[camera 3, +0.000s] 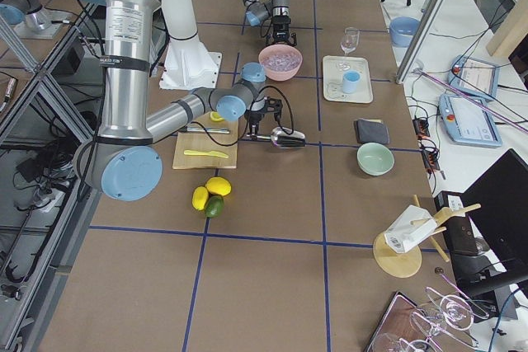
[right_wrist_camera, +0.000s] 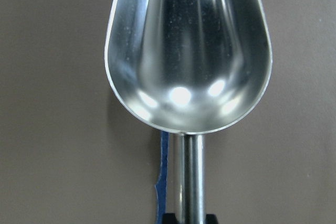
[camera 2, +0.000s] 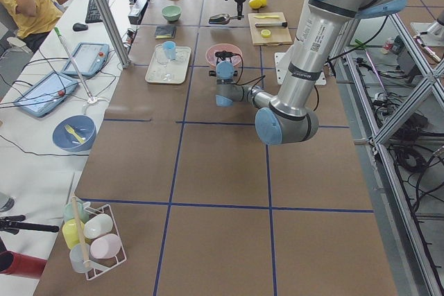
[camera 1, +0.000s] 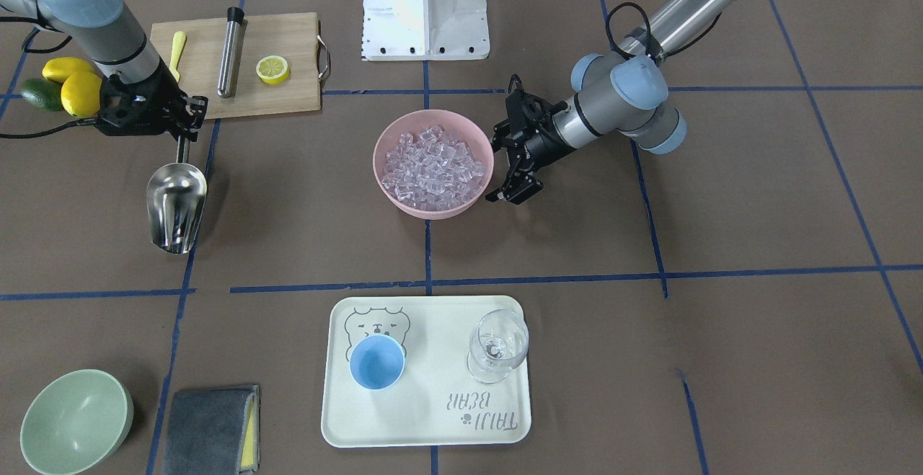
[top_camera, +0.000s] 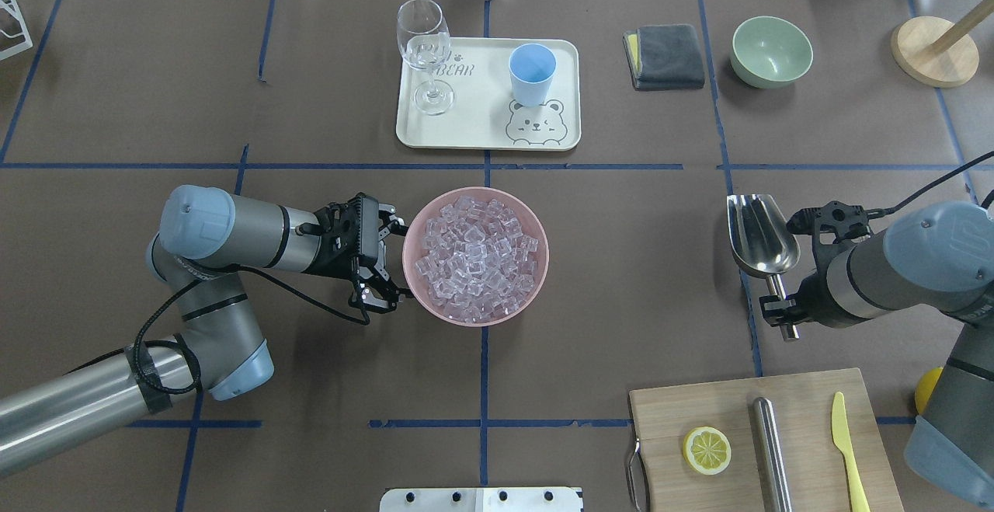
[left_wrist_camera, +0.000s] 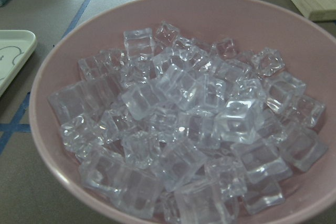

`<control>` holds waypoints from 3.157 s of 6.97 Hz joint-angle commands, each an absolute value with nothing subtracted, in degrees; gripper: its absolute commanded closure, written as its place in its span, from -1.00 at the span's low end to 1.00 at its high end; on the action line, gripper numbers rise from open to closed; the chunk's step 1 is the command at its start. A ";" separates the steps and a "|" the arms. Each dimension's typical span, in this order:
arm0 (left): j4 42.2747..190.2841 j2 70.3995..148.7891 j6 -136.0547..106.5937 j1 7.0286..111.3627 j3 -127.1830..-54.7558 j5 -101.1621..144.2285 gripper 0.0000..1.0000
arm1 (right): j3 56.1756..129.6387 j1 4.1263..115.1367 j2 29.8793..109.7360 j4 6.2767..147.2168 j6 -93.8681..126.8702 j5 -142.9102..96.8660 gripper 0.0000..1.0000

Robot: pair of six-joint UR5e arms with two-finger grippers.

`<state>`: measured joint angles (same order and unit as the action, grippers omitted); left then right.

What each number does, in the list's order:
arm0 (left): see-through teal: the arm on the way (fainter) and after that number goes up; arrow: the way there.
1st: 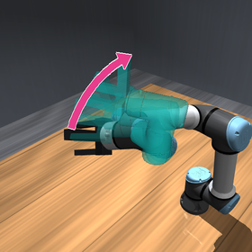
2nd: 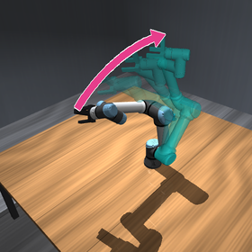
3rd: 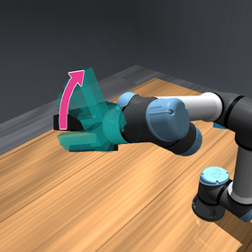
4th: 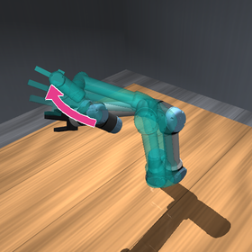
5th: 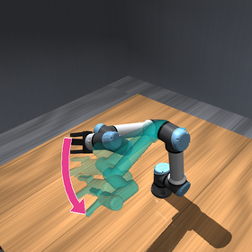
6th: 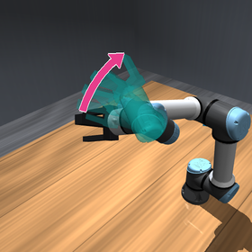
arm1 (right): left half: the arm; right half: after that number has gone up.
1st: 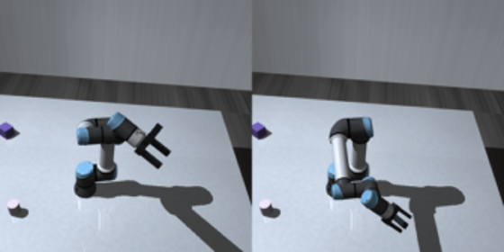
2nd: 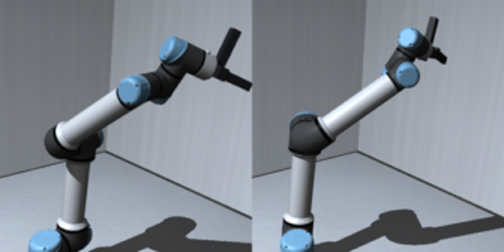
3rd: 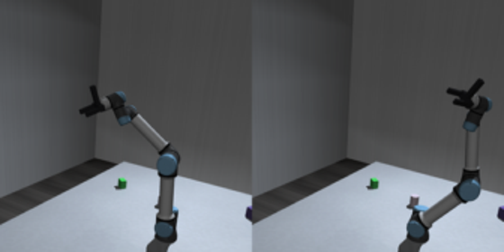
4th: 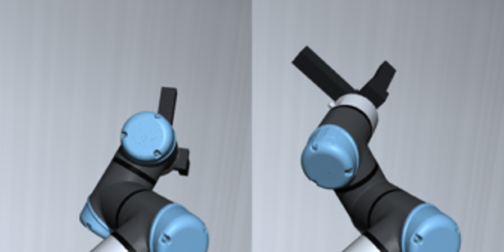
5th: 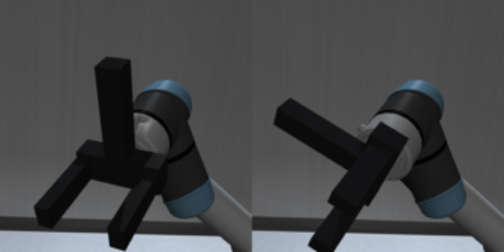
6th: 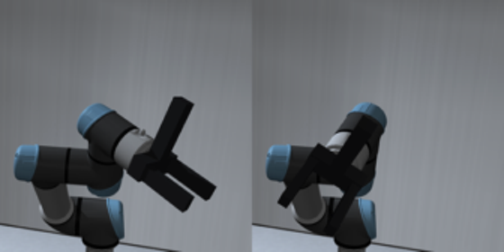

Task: Put ice in cup with scoop
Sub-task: 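Lift the scoop with the right gripper and carry it toward the bowl, then lower the scoop into the ice cubes in the pink bowl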

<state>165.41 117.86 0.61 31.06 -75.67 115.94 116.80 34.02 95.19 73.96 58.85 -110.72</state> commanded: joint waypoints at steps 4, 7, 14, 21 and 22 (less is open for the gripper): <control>165.41 117.77 0.62 30.85 -75.67 115.93 -1.00 | 120.57 35.59 95.18 74.44 31.55 -107.75 1.00; 165.41 117.86 0.62 30.85 -75.67 115.93 -1.00 | 125.49 36.12 89.17 88.33 29.80 -108.63 1.00; 165.50 117.86 0.53 30.85 -75.67 115.93 -1.00 | 130.70 28.04 56.28 139.25 10.39 -106.79 1.00; 165.50 117.86 0.53 30.85 -75.67 115.93 -1.00 | 109.79 26.19 38.51 151.52 9.58 -106.44 1.00; 165.50 117.86 0.53 30.85 -75.59 115.93 -1.00 | 108.64 25.32 38.15 151.52 9.58 -106.35 1.00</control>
<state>165.50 117.86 0.53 30.85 -75.65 115.93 110.50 26.13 39.05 151.49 9.58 -106.42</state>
